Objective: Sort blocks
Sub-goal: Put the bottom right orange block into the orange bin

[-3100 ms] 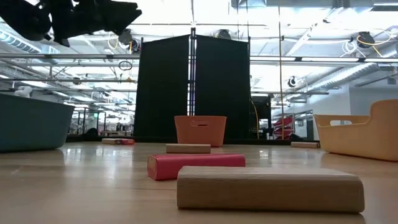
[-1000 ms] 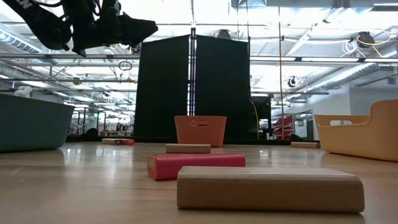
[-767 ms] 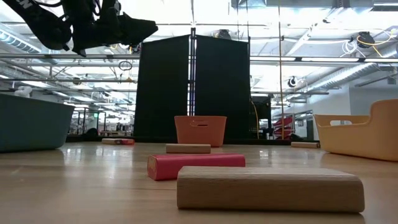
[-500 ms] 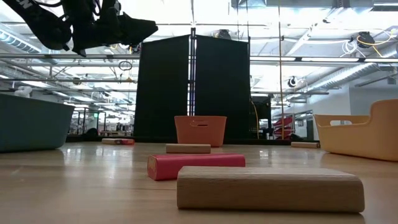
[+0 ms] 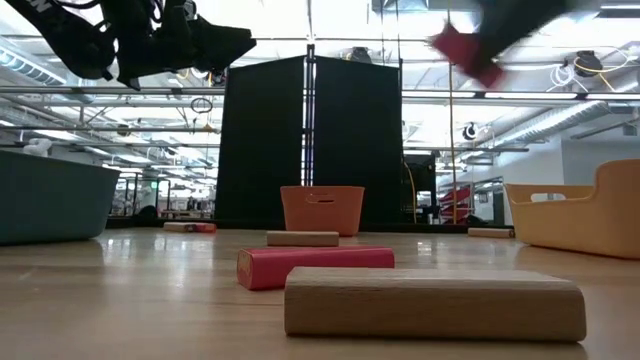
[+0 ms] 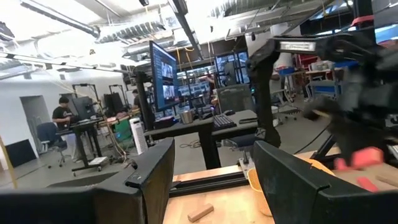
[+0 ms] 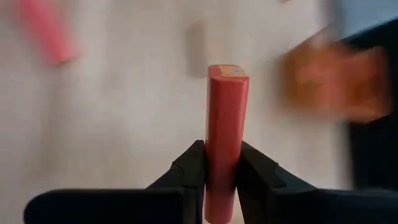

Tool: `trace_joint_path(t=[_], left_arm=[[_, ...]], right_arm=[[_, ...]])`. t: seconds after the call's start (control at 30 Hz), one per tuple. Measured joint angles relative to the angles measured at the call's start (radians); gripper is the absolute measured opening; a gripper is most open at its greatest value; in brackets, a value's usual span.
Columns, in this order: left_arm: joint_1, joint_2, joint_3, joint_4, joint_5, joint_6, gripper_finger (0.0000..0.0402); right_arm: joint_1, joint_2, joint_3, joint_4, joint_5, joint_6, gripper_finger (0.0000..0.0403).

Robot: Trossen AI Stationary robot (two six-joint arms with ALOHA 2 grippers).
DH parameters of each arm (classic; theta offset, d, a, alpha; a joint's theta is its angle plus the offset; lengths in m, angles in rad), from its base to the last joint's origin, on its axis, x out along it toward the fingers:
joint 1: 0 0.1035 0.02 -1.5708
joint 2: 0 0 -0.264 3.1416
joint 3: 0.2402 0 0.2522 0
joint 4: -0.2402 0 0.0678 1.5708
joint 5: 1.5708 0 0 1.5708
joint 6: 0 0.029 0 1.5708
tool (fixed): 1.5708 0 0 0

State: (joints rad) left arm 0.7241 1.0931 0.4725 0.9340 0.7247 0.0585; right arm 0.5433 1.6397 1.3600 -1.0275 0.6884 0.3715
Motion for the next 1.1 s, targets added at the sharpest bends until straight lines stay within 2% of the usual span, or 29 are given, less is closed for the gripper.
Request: trace_joint_path(t=[0.1,0.2,0.27,0.4,0.47,0.63,0.73,0.9,1.1], left_arm=[[0.0,0.0,0.0,-0.011,0.0,-0.01,0.0217],[0.0,0.0,0.0,-0.03,0.0,-0.026,0.0217],[0.004,-0.001,0.0,-0.063,-0.002,-0.026,0.0217],[0.028,-0.001,0.0,-0.133,-0.032,-0.02,0.0217],[0.046,-0.001,0.0,-0.17,-0.034,-0.019,0.0217],[0.081,-0.003,0.0,-0.248,-0.034,-0.014,0.0217],[0.093,-0.003,0.0,-0.281,-0.034,0.008,0.0217],[0.109,-0.003,0.0,-0.289,-0.034,0.01,0.0217],[0.11,-0.003,0.0,-0.285,-0.034,0.03,0.0217]], right_arm=[[-0.132,-0.02,0.001,0.124,0.094,-0.234,0.0053],[-0.292,-0.019,0.001,0.27,0.062,-0.44,0.0053],[-0.408,-0.007,0.001,0.371,-0.04,-0.545,0.0053],[-0.644,0.049,0.001,0.565,-0.331,-0.706,0.0053],[-0.745,0.083,0.001,0.654,-0.41,-0.756,0.0052],[-0.927,0.178,0.001,0.842,-0.531,-0.803,0.0052],[-0.994,0.235,0.001,0.859,-0.611,-0.803,0.0052],[-1.034,0.301,0.0,0.857,-0.583,-0.7,0.0069],[-1.036,0.319,0.0,0.859,-0.585,-0.634,0.012]])
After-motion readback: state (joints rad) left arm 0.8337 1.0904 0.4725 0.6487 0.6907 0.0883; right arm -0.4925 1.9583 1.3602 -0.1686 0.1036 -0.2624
